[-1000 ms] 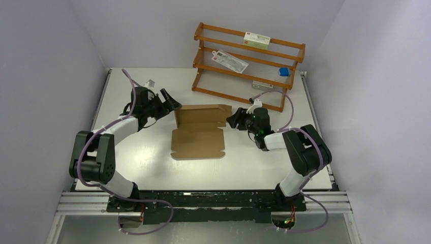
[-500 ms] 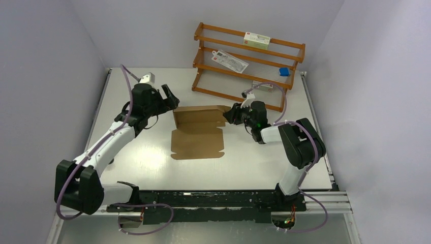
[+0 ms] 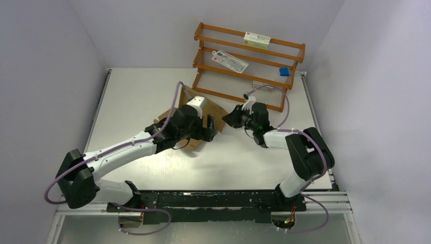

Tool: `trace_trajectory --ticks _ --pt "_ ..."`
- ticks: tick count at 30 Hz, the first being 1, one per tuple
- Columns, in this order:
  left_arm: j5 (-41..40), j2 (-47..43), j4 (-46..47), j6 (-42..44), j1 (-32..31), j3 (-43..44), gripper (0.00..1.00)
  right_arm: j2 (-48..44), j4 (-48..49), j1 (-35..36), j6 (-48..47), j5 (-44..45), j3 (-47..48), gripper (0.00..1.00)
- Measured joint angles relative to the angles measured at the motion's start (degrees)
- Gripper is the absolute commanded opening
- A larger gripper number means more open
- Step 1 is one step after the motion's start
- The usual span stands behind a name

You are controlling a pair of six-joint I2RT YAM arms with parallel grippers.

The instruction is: Fold the paper box

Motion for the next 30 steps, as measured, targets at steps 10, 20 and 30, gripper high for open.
trace_trajectory --ticks 10,20,30 --pt "-0.48 12.22 -0.33 0.07 -10.64 4.15 0.9 -7.87 -7.91 4.76 3.04 2.69 -1.01 0.16" --pt "-0.5 14.91 4.9 0.15 -11.23 2.69 0.9 -5.9 -9.46 5.07 5.44 3.37 -2.29 0.08" --pt "-0.5 18.99 7.72 0.2 -9.75 0.7 0.9 -5.9 -13.55 5.07 5.64 1.62 -1.62 0.08"
